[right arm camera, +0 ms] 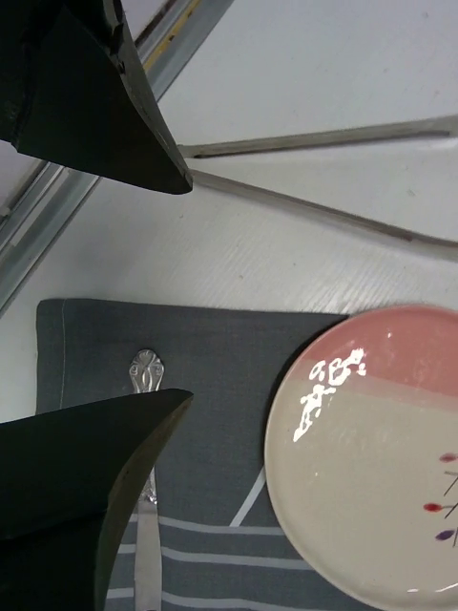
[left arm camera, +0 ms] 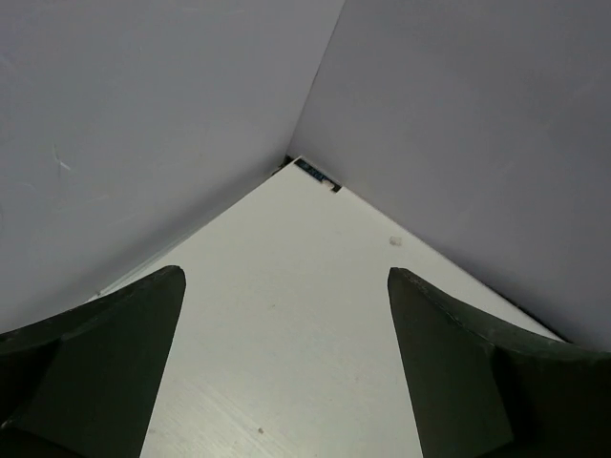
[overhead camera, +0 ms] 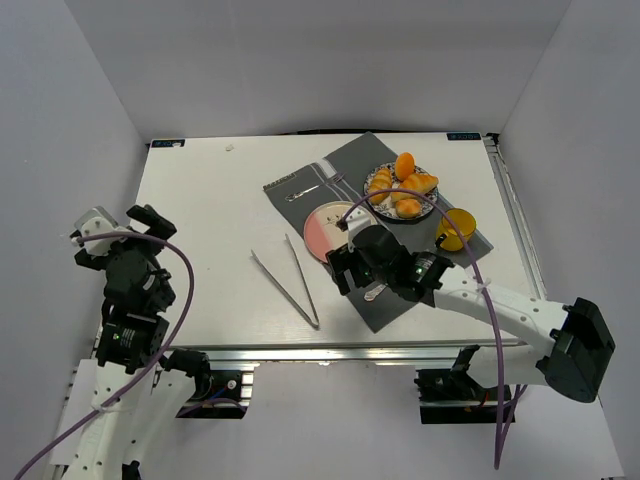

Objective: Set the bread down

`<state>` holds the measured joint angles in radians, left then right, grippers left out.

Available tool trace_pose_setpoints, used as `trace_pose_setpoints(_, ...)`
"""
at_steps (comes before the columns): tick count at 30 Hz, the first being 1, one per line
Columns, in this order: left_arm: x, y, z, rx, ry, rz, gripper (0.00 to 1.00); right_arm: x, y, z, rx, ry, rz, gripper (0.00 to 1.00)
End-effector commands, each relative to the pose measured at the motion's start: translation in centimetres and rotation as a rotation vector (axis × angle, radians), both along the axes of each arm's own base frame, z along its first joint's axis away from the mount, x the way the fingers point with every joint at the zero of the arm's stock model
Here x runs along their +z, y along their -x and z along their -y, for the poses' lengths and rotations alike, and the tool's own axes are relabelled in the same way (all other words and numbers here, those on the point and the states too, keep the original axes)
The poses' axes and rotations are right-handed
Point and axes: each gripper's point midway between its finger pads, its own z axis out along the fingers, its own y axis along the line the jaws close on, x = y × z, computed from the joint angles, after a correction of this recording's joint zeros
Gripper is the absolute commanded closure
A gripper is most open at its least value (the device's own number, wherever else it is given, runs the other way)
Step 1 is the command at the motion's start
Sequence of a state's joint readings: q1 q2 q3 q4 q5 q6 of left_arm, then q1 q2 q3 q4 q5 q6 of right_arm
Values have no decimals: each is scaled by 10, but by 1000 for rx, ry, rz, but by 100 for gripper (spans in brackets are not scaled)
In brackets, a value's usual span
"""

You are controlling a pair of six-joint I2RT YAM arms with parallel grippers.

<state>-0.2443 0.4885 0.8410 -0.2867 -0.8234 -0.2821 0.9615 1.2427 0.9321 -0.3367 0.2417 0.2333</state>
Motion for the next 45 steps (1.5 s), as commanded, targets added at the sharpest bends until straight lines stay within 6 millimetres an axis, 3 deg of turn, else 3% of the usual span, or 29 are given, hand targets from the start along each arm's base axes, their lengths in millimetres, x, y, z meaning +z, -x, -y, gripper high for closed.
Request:
trace_pose_setpoints(1, -26, -2, -5, 45, -22, -127, 2, 41, -4, -19, 18, -138, 142, 11)
trace_pose_setpoints(4, -25, -7, -7, 75, -2, -103, 2, 69, -1, -30, 88, -232, 207, 11)
trace_pose_setpoints(8, -15, -16, -1, 49, -12, -146, 2, 77, -3, -24, 68, -220, 225, 11)
trace_pose_setpoints(13, -39, -13, 3, 26, -5, -211, 2, 58, 9, -18, 41, -212, 227, 11)
trace_pose_setpoints(15, -45, -22, 16, -55, 14, -185, 2, 39, 12, -19, 35, -233, 200, 11)
trace_pose_setpoints(17, -58, -31, 27, -114, -9, -250, 2, 25, 13, -25, 22, -212, 148, 11)
trace_pose_setpoints(19, -59, -36, 32, -143, -14, -301, 2, 23, 15, -33, 11, -170, 138, 11)
trace_pose_setpoints(20, -66, -40, 36, -160, -30, -340, 2, 5, 14, -35, 6, -91, 116, 11)
trace_pose_setpoints(21, -67, -42, 38, -177, -50, -360, 2, 13, 12, -45, 9, -88, 125, 11)
trace_pose_setpoints(22, -67, -43, 41, -200, -57, -364, 4, 7, 16, -53, 26, -59, 108, 25)
trace_pose_setpoints(23, -67, -42, 42, -210, -59, -362, 32, -10, 16, -60, 36, -2, 87, 54)
trace_pose_setpoints(24, -65, -40, 42, -212, -59, -355, 41, -3, 11, -64, 1, 14, 113, 82)
trace_pose_setpoints(25, -64, -38, 40, -203, -56, -346, 42, -7, 13, -71, 7, 32, 111, 78)
trace_pose_setpoints(26, -60, -33, 38, -196, -53, -329, 38, -19, 13, -75, 10, 70, 95, 63)
trace_pose_setpoints(27, -58, -31, 37, -192, -48, -317, 32, -20, 13, -81, 0, 63, 86, 25)
trace_pose_setpoints(28, -55, -28, 35, -183, -45, -307, 26, -16, 11, -89, -1, 51, 84, 16)
trace_pose_setpoints(29, -55, -26, 33, -176, -45, -303, 16, -26, 13, -94, 6, 63, 63, 11)
trace_pose_setpoints(32, -53, -21, 29, -162, -60, -314, 7, -37, 15, -107, 13, 51, 29, 11)
trace_pose_setpoints(37, -53, -19, 26, -147, -77, -339, 5, -60, 12, -117, 13, 83, 4, 11)
trace_pose_setpoints(45, -59, -19, 26, -145, -72, -347, 5, -80, 13, -137, 58, 74, -28, 11)
